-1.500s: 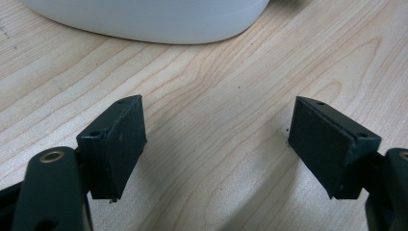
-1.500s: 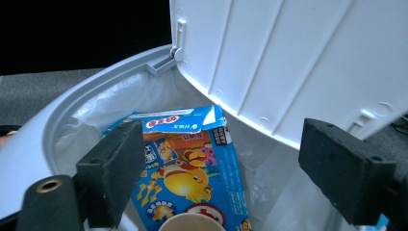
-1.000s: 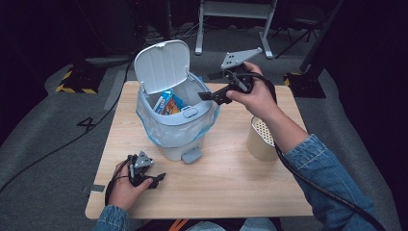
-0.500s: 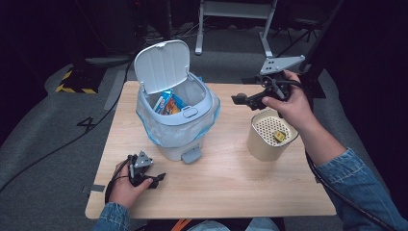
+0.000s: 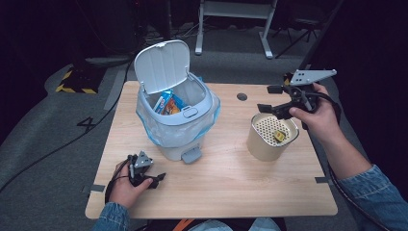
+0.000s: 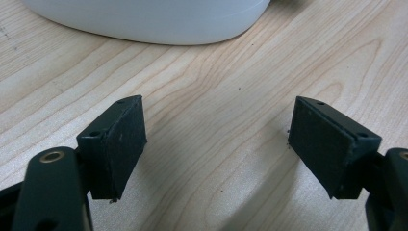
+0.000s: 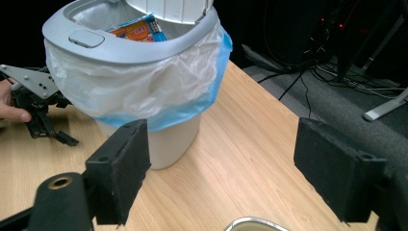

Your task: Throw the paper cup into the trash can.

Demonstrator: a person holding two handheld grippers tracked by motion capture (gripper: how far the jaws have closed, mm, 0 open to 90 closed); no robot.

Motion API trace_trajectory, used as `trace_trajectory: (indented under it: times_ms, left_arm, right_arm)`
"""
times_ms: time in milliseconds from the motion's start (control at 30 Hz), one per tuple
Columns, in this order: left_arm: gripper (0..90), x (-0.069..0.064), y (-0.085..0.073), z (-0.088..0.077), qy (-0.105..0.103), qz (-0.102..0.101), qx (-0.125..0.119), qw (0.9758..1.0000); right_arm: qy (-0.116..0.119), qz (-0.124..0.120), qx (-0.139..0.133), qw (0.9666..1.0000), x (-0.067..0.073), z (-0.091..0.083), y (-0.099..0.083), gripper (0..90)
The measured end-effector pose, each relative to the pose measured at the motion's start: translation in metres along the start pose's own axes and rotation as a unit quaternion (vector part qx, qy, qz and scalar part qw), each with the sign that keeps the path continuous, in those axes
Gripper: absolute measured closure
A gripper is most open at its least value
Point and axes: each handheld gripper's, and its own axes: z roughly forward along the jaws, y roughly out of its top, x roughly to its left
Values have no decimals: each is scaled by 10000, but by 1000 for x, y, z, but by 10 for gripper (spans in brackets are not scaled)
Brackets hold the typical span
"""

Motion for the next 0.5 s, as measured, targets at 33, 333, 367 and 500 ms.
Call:
trace_trajectory:
  times_ms: [33, 333, 367, 500]
  left_arm:
    - [209, 0, 0, 0, 0, 2, 0, 10000]
    - [209, 0, 0, 0, -1, 1, -1, 10000]
    - [209, 0, 0, 0, -3, 1, -1, 10000]
    - [209, 0, 0, 0, -8, -3, -6, 10000]
  right_arm:
    - [-14, 13, 1, 10000, 0, -3, -4, 207]
    - [-58, 176, 24, 9998, -4, -24, -38, 207]
    - [-73, 213, 15, 9997, -4, -27, -42, 207]
    - [-122, 322, -3, 9994, -7, -36, -57, 207]
